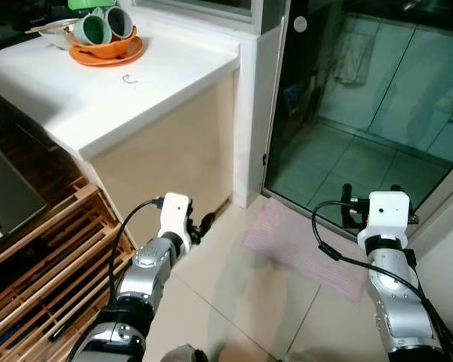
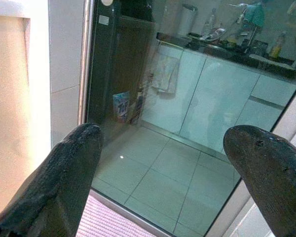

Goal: Restocking fridge

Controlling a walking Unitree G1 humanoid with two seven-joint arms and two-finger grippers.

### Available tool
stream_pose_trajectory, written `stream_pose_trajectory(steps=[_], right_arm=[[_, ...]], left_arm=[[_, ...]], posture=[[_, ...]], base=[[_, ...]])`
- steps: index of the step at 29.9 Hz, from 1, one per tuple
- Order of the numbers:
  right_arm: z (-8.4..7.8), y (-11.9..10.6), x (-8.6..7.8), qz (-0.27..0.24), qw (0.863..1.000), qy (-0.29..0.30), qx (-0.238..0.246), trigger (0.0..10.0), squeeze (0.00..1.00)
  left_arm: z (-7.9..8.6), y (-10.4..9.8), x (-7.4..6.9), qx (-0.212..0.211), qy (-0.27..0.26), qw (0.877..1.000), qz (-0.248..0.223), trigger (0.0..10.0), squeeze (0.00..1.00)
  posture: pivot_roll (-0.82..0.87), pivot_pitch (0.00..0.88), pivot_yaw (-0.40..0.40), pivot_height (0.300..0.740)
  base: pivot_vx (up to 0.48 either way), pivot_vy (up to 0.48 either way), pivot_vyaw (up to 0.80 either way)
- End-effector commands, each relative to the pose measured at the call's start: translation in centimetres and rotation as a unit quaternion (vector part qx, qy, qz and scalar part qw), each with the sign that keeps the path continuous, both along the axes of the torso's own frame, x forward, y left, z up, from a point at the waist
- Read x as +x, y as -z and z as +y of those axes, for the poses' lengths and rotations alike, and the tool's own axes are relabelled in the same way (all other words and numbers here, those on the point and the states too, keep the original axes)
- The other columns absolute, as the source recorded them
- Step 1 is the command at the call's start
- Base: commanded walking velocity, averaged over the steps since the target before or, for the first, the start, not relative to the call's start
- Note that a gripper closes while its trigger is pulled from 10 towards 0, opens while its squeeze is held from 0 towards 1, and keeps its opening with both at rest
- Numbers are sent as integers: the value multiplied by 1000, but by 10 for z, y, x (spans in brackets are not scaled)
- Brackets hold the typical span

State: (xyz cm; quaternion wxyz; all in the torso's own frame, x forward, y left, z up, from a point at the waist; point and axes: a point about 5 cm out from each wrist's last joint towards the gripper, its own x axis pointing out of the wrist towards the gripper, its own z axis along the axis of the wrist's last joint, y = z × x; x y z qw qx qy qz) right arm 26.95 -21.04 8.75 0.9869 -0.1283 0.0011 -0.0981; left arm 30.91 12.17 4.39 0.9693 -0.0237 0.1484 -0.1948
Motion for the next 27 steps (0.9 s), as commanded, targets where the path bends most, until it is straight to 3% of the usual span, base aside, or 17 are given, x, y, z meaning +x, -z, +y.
stream_pose_trajectory(steps=[1, 4, 8, 17, 27], right_arm=[[2, -3, 6, -1, 1000, -11, -4, 10000, 31], [4, -6, 7, -12, 1000, -21, -7, 10000, 31], [6, -5, 8, -9, 1000, -23, -11, 10000, 31], [7, -1, 6, -6, 1000, -26, -13, 10000, 31], [6, 0, 3, -9, 1000, -19, -17, 10000, 35]], left_arm=[[-3, -5, 0, -1, 9, 1000, -17, 10000, 0], [-9, -15, 1, -5, 20, 999, -48, 10000, 0], [-14, -17, 1, -12, 35, 998, -53, 10000, 0], [-22, -20, 1, -25, 48, 997, -49, 10000, 0], [-39, -25, 2, -28, 101, 993, -54, 10000, 0]], posture=[[-187, 0, 15, 717], [-186, 0, 15, 717], [-193, 0, 20, 717], [-201, 0, 27, 717], [-222, 0, 46, 717]], base=[[274, 0, 0], [411, 0, 0], [469, 0, -128], [461, 0, -723], [461, 0, -697]])
